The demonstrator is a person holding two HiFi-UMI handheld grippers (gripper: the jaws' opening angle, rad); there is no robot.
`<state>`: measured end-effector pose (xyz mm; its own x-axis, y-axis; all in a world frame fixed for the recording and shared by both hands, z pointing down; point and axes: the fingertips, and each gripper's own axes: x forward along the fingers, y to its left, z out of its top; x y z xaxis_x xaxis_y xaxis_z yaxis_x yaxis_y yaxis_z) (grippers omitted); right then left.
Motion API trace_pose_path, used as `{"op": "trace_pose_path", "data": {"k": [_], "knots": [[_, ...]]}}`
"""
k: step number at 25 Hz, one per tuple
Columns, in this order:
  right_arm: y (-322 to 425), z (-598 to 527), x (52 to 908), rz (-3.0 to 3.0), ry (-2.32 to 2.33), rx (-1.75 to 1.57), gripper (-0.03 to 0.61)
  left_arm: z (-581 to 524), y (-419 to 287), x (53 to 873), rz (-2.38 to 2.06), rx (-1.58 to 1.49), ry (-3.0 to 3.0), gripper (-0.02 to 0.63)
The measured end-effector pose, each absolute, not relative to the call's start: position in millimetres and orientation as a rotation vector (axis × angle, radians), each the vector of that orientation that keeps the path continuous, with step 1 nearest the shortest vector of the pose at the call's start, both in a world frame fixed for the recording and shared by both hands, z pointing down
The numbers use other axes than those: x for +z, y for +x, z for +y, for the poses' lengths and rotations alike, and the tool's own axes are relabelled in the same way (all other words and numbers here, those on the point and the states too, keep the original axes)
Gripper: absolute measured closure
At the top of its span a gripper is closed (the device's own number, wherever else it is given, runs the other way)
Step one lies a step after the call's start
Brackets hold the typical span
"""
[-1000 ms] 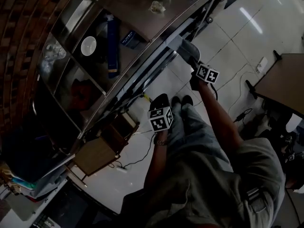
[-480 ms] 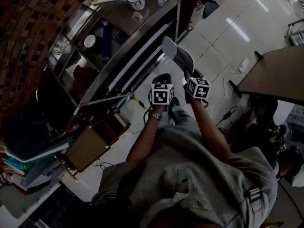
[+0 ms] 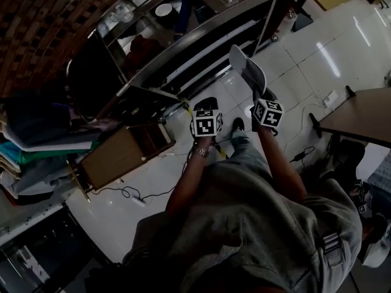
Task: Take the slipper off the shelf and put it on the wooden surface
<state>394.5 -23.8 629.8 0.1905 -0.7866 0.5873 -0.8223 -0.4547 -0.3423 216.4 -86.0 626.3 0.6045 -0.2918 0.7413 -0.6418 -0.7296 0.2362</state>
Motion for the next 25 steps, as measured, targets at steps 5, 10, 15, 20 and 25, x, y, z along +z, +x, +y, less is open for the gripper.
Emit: {"op": "trace_pose_path", "data": {"k": [5, 10, 15, 20, 25], "knots": [[258.6, -40.9, 606.7, -1.761, 2.252, 1.023, 0.52, -100.9, 99.8, 602.2, -0.849, 0.823, 2.35, 0.611], [80.7, -20.2, 589.4, -1.78, 2.222, 0.933, 0.52, -86.7, -90.7, 588.4, -0.976, 0.762, 2.338, 0.611], [-124.9, -5.3, 585.2, -1.925, 1.945, 0.97, 0.518, -71.5, -275.7, 585.2, -1.143, 0.785, 2.197, 0.611], [-274.8, -34.2, 593.9, -2.078, 1.599, 1.046, 0.518, -67.1, -381.1, 591.7, -1.277, 0.748, 2.037, 0.611], [-346.9, -48.4, 608.5, -2.117, 1.426, 1.118, 0.518, -75.1, -441.5, 580.0, -1.395, 0.754, 1.972, 0.611]]}}
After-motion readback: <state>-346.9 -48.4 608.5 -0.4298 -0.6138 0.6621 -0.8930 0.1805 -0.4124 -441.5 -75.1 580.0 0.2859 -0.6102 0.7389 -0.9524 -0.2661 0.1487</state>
